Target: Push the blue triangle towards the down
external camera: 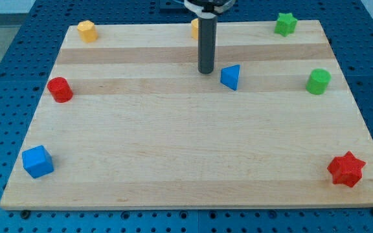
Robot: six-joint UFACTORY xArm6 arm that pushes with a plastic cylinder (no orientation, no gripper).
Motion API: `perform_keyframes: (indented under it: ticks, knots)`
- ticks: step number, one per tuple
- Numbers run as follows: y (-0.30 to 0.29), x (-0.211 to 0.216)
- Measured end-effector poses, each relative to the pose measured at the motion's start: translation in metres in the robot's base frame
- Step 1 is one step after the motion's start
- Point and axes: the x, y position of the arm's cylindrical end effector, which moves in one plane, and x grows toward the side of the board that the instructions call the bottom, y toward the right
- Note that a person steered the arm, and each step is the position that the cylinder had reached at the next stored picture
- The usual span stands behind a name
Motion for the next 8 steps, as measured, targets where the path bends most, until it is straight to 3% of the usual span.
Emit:
perform_keyframes:
  ticks: [3,5,6,8]
  knots:
    - [-0.053,0.004]
    - [0.063,-0.014]
    - [0.084,-0.008]
    - [0.058,0.033]
